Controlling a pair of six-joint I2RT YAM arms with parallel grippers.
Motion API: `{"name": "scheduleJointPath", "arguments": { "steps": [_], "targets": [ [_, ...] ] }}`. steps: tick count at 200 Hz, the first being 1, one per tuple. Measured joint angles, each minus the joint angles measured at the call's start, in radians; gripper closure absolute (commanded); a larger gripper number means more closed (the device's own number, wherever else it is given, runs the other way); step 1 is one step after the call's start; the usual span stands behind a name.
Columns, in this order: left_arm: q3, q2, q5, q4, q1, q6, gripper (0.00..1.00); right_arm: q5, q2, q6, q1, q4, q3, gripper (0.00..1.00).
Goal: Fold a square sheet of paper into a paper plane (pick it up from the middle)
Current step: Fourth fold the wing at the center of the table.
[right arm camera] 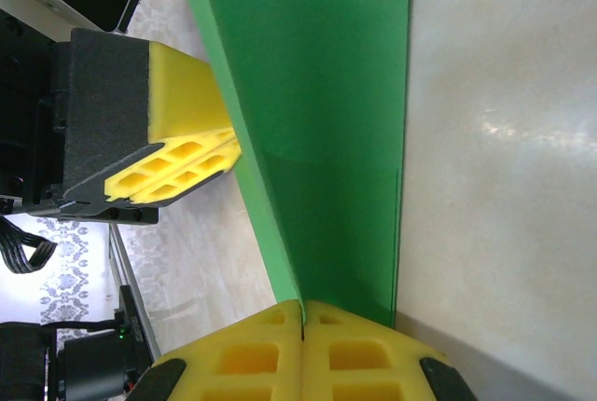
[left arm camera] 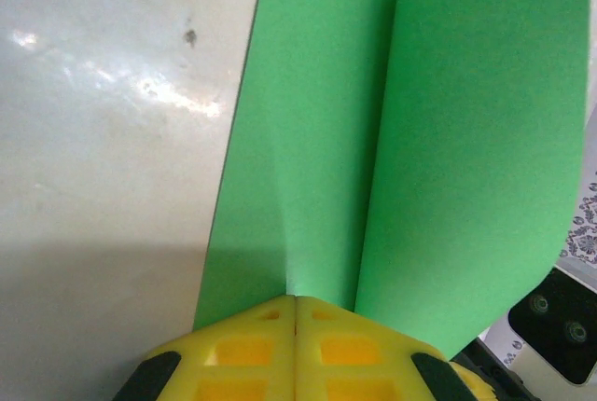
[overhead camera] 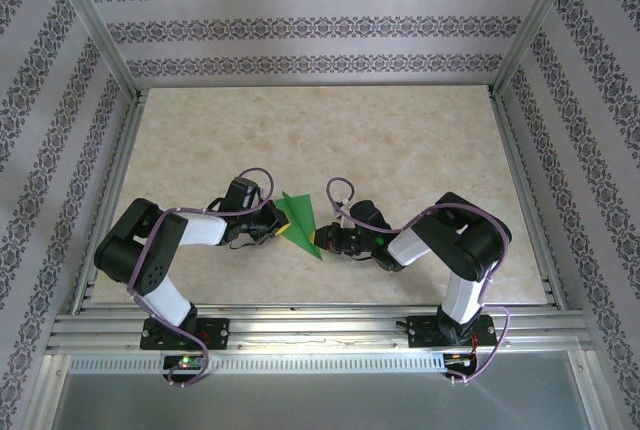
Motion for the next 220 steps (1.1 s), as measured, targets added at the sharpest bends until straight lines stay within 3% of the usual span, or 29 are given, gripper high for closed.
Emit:
{"name": "scheduleJointPath", "arguments": {
  "steps": [150, 220],
  "targets": [
    [0.014, -0.071, 0.008, -0.002, 0.0, 0.045, 0.92, -0.003, 0.008, 0.024, -0.005, 0.022, -0.006, 1.0],
    [0.058, -0.049, 0.087, 0.051, -0.014, 0.074, 0.94, -0.011, 0.015, 0.028, -0.007, 0.034, -0.006, 1.0]
  ]
}}
